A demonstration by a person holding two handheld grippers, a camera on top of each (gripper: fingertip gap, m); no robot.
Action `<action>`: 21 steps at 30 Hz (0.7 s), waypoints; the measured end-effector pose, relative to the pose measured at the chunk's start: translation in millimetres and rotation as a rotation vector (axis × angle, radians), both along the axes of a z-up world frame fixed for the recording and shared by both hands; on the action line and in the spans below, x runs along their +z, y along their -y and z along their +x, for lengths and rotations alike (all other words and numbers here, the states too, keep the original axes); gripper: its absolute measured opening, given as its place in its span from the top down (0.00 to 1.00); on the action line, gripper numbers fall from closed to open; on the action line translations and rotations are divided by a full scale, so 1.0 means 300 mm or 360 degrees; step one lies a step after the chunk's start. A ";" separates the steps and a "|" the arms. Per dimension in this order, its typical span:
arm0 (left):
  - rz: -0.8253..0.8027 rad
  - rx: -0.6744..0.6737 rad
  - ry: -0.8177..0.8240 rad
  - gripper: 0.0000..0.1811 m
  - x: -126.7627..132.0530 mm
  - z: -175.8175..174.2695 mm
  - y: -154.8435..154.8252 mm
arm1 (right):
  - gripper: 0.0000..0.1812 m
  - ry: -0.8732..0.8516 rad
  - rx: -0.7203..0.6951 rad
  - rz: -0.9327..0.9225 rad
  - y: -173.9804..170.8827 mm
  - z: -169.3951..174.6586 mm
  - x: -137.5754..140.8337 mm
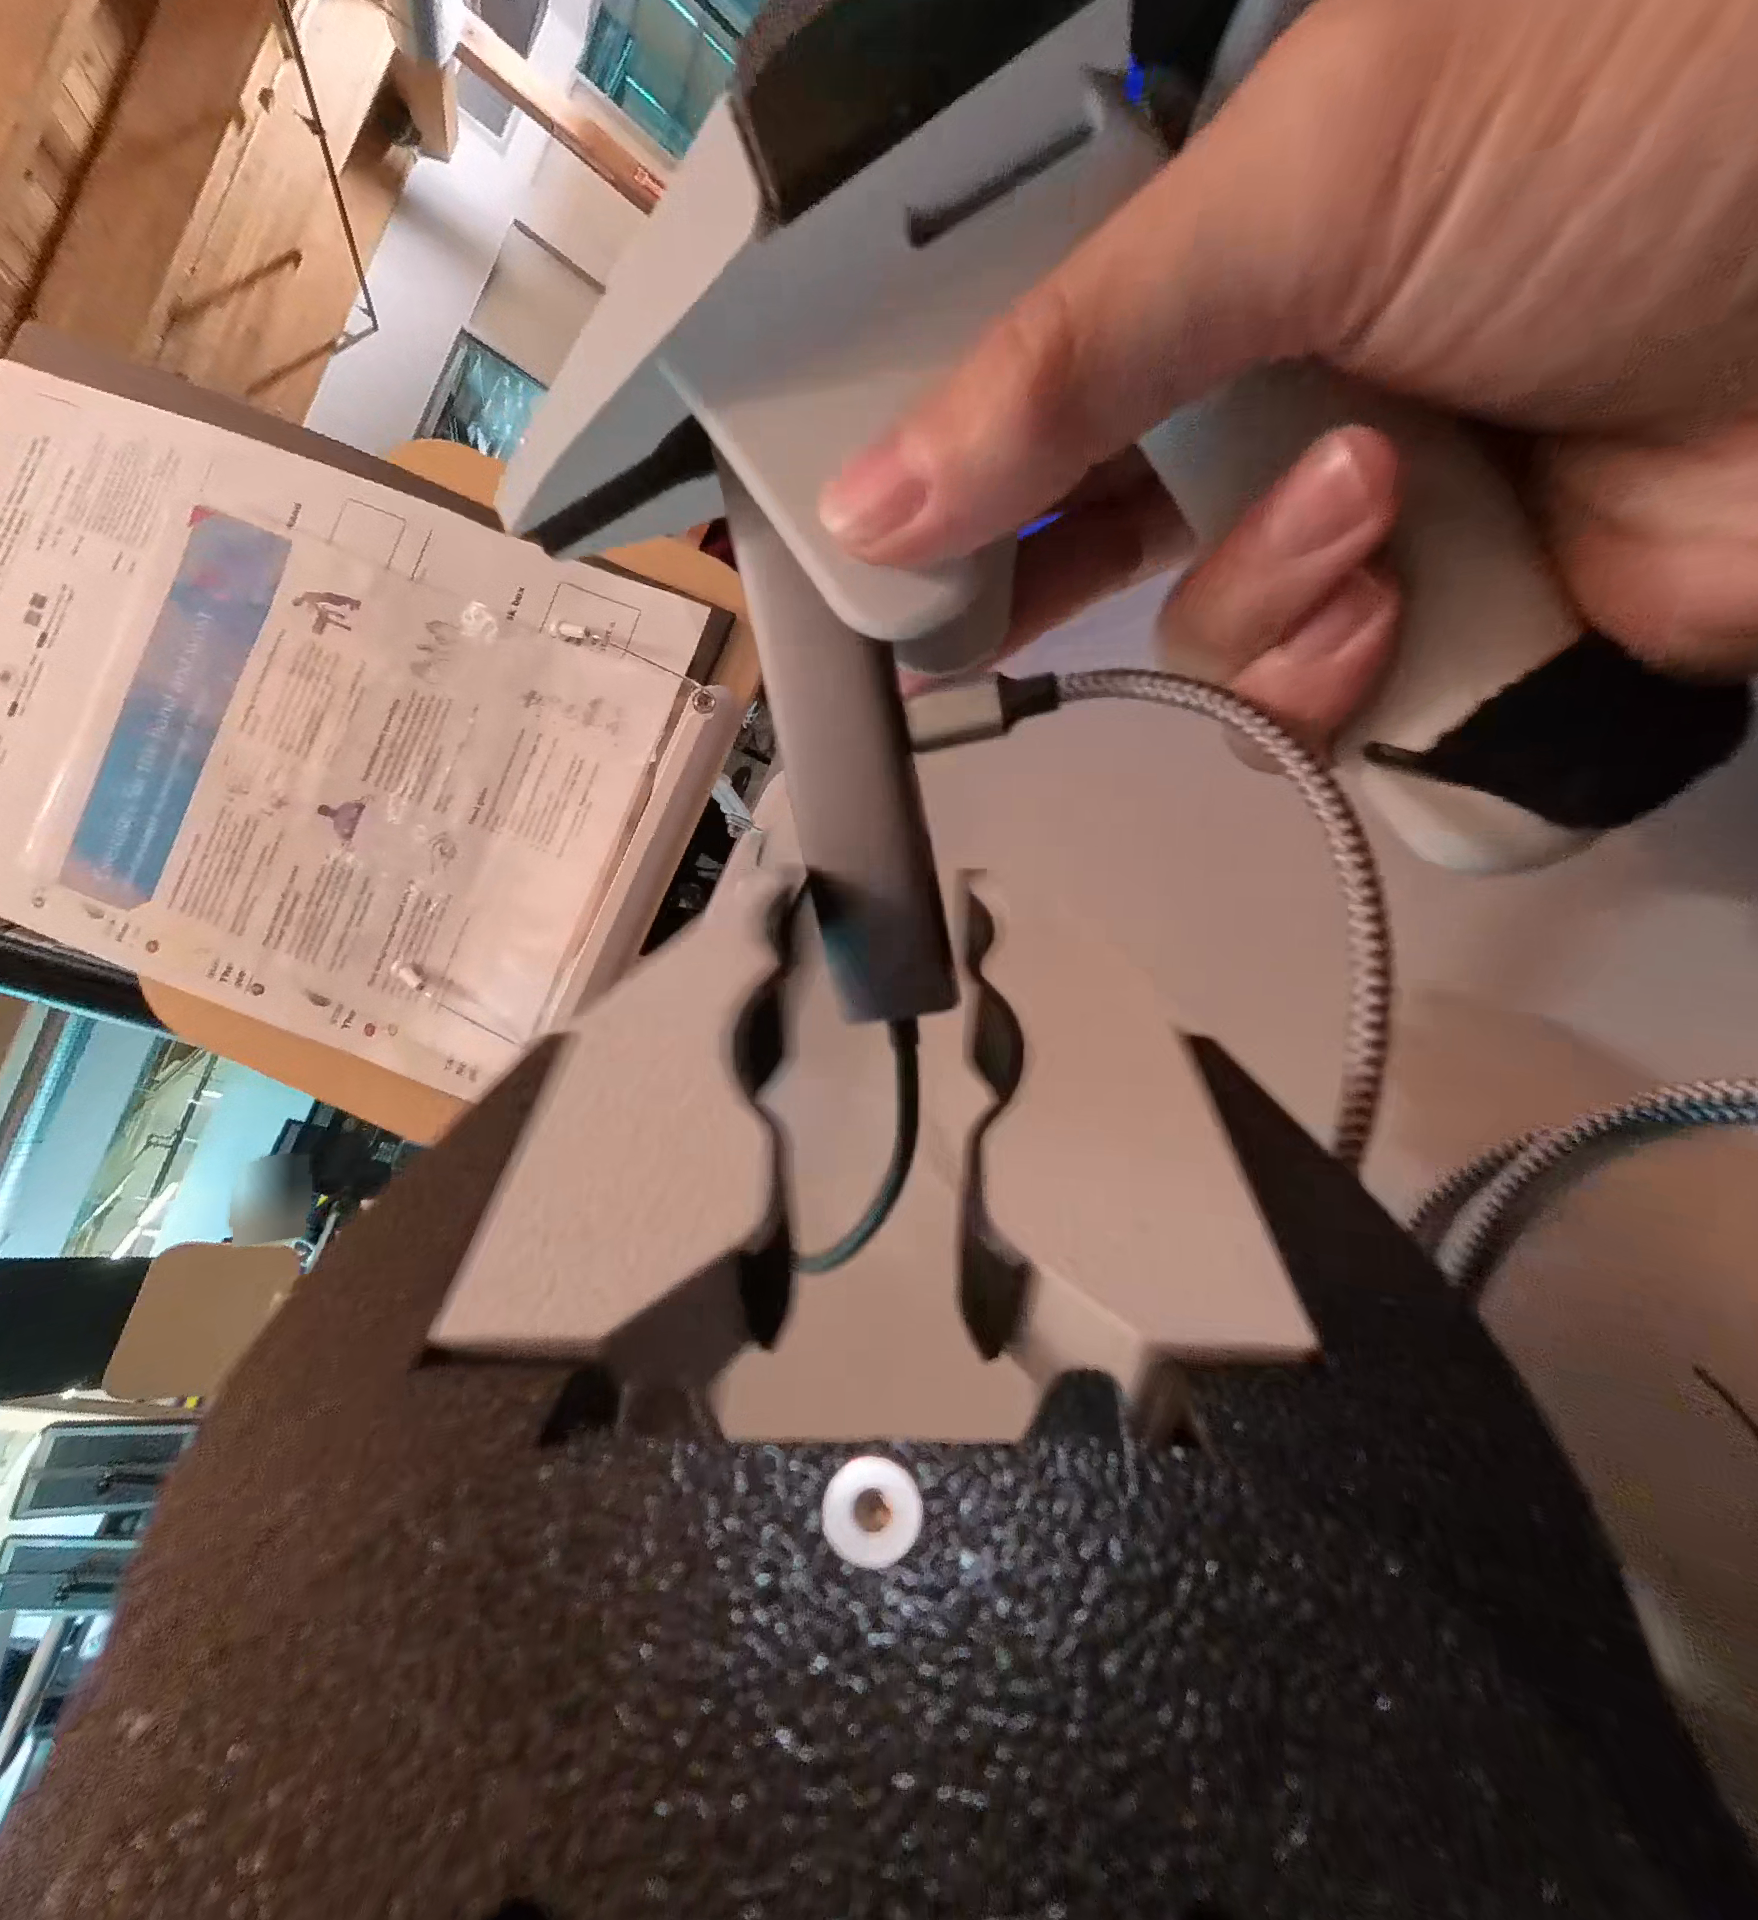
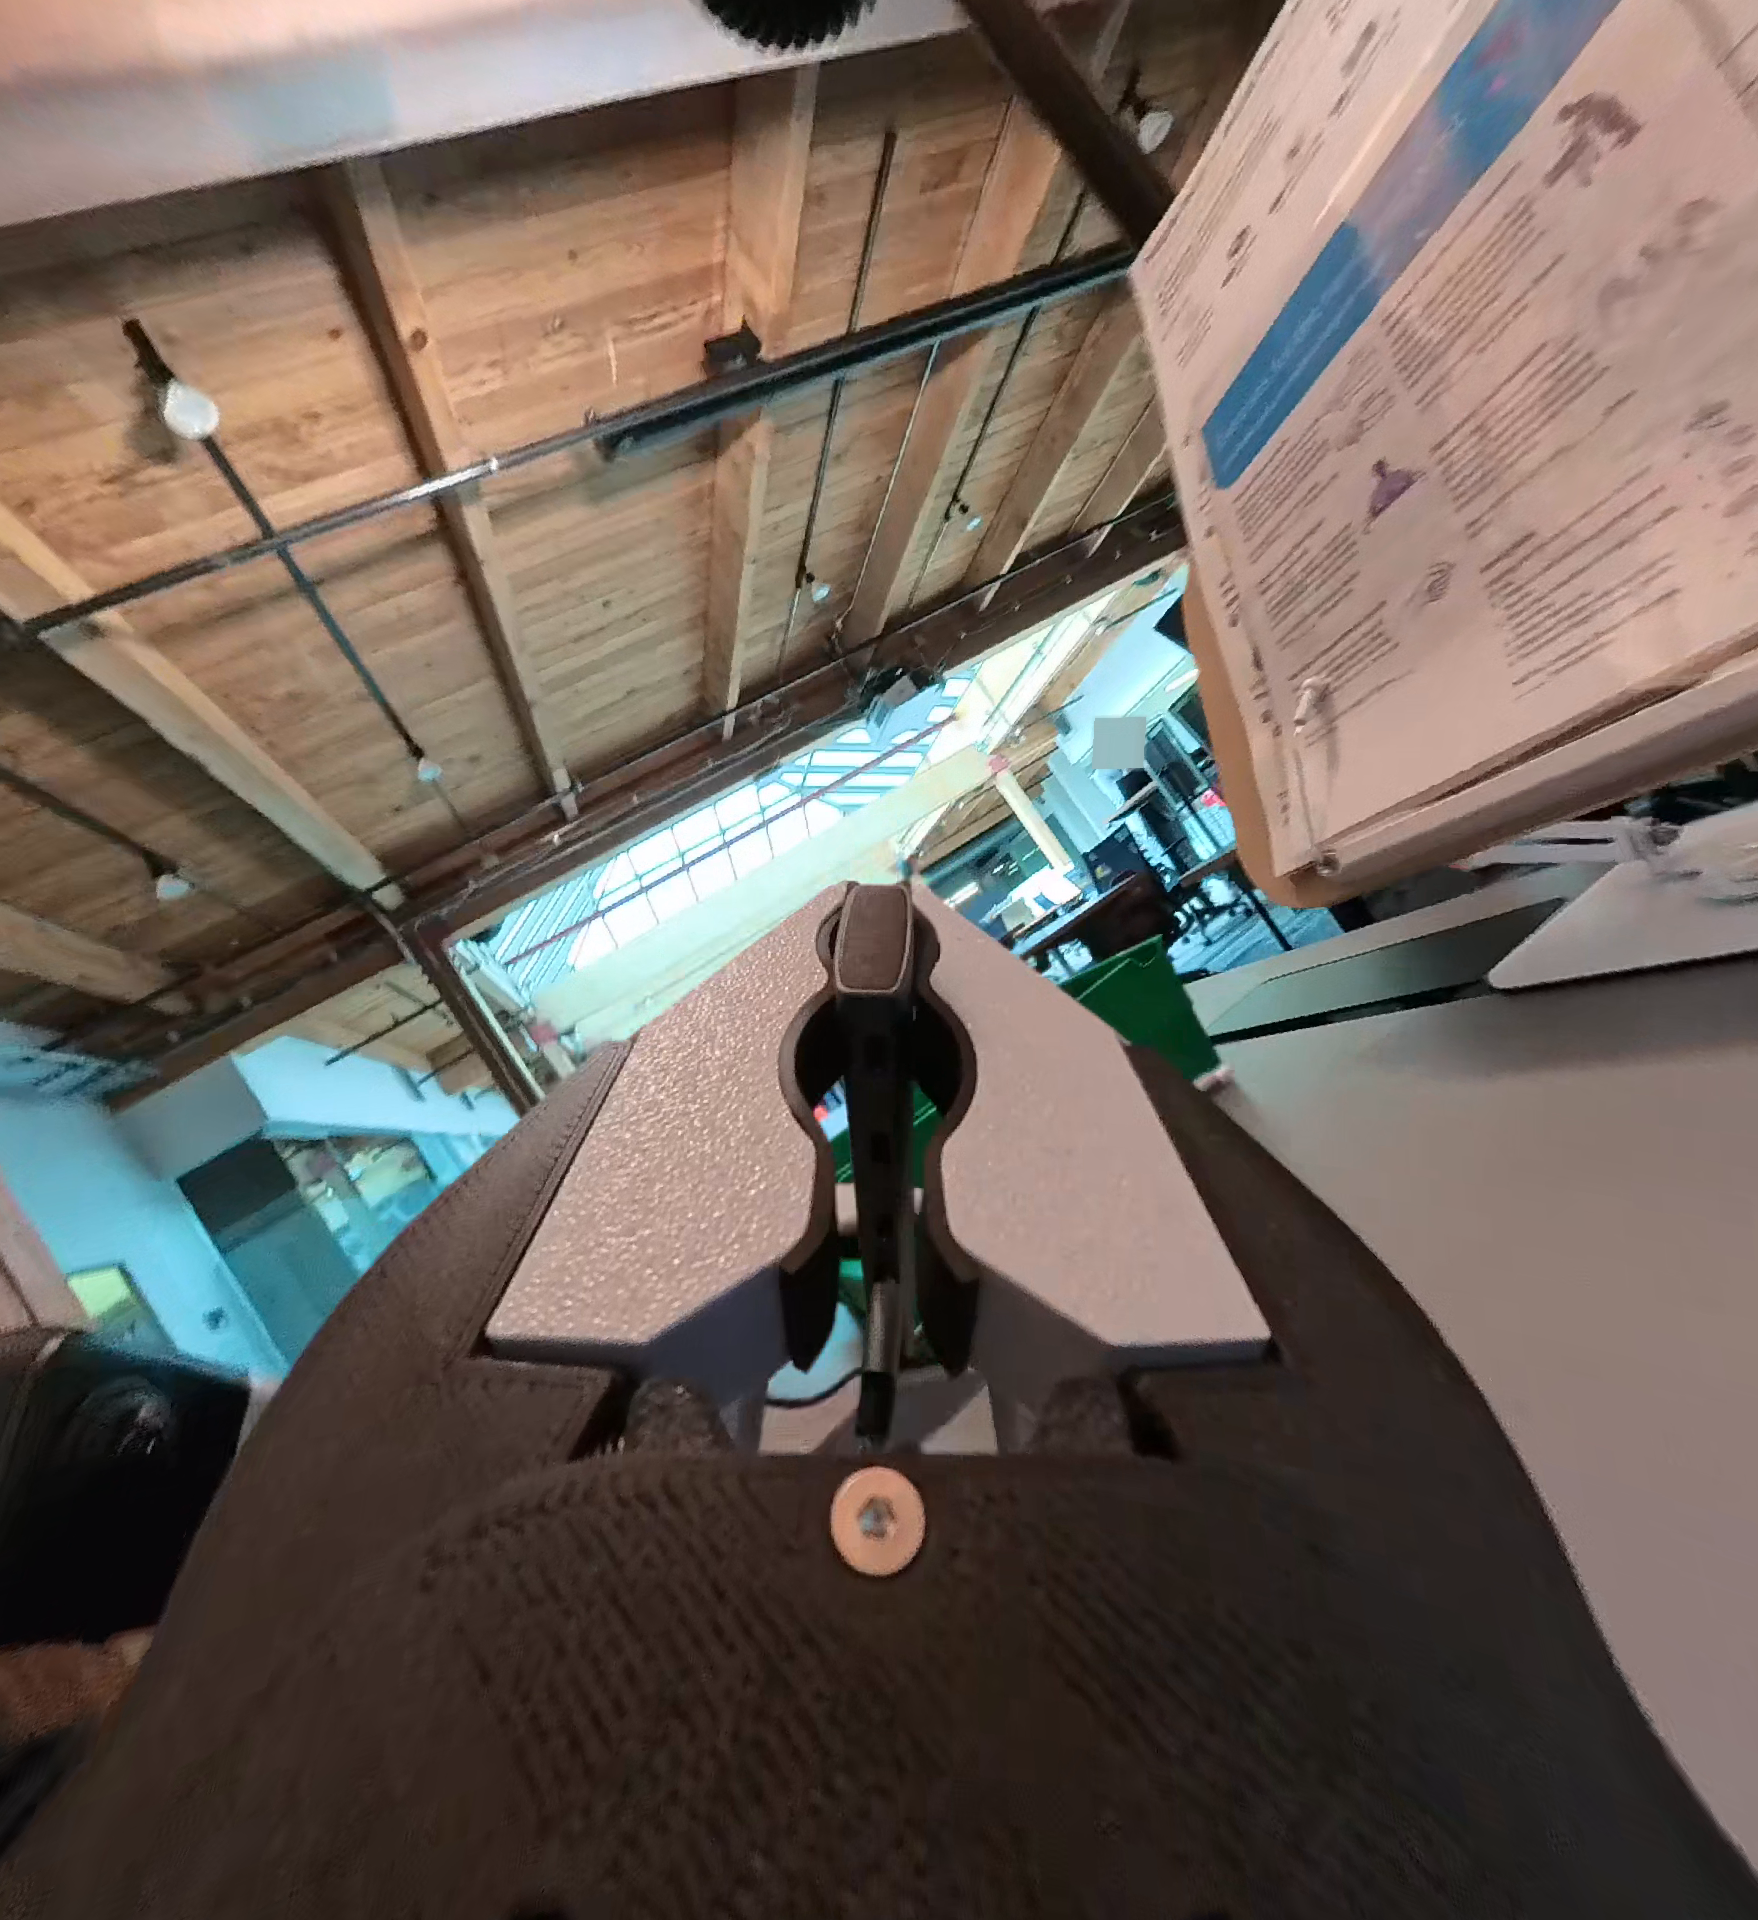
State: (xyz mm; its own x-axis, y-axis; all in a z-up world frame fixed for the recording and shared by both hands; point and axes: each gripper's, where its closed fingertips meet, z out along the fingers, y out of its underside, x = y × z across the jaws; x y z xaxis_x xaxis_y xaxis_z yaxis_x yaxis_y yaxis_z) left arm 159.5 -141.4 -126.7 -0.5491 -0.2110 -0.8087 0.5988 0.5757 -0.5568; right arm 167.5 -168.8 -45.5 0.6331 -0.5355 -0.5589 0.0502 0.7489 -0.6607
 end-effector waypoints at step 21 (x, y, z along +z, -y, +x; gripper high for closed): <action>0.0950 -0.0631 -0.0053 0.89 0.010 0.033 -0.235 | 0.79 0.0381 0.0048 -0.1669 -0.331 -0.067 -0.179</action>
